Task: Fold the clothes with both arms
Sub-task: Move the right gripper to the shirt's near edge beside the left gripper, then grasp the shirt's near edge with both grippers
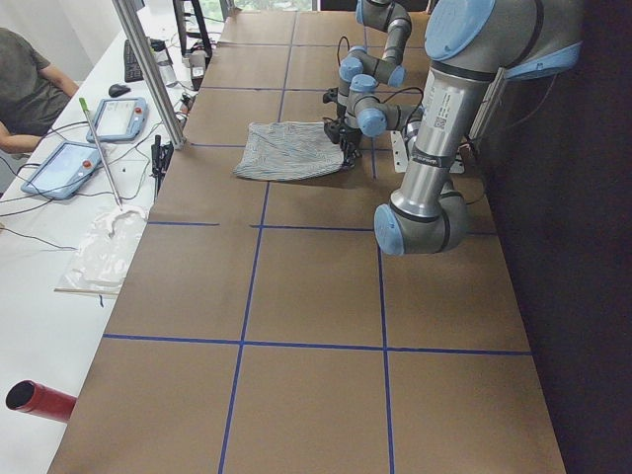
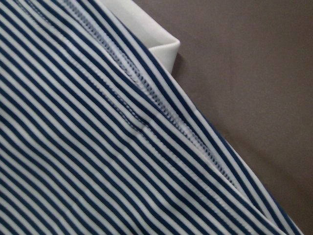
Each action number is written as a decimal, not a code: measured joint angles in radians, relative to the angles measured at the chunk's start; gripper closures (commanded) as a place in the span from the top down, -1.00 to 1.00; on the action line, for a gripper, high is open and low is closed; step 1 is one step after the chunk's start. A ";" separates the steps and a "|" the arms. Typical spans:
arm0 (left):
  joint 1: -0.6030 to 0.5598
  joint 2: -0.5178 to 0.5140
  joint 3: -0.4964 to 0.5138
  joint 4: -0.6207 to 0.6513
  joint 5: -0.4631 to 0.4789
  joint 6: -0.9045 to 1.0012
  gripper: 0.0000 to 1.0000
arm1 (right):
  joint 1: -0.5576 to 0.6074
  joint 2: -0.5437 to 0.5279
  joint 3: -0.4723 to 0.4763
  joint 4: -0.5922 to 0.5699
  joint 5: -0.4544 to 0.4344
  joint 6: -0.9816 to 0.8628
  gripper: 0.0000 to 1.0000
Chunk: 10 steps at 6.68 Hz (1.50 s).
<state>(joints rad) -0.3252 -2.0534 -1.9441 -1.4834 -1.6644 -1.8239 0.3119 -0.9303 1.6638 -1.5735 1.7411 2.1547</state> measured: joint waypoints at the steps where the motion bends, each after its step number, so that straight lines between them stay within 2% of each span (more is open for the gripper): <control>1: 0.000 0.001 0.000 0.000 0.000 0.000 -1.00 | -0.003 0.000 0.003 -0.010 0.001 0.000 0.96; 2: 0.000 0.002 0.000 0.000 0.000 0.000 -1.00 | -0.004 0.001 0.007 -0.015 0.002 -0.001 0.43; 3: 0.000 0.002 0.001 0.000 0.000 0.000 -1.00 | -0.005 0.003 0.009 -0.017 0.003 -0.001 0.25; 5: 0.000 0.002 0.001 -0.001 0.000 0.000 -1.00 | -0.005 0.004 0.006 -0.019 0.003 0.000 0.20; 7: 0.001 0.000 0.001 0.000 0.001 0.000 -1.00 | -0.005 0.007 0.002 -0.019 0.003 0.001 -0.73; 8: 0.001 0.000 0.001 -0.001 0.001 0.000 -1.00 | -0.005 0.009 0.001 -0.019 0.003 0.000 -0.98; 10: 0.001 -0.001 0.001 -0.001 0.001 0.000 -1.00 | -0.005 0.015 0.002 -0.019 0.003 -0.001 -1.00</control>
<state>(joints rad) -0.3237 -2.0545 -1.9435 -1.4848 -1.6629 -1.8239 0.3068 -0.9158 1.6656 -1.5923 1.7442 2.1539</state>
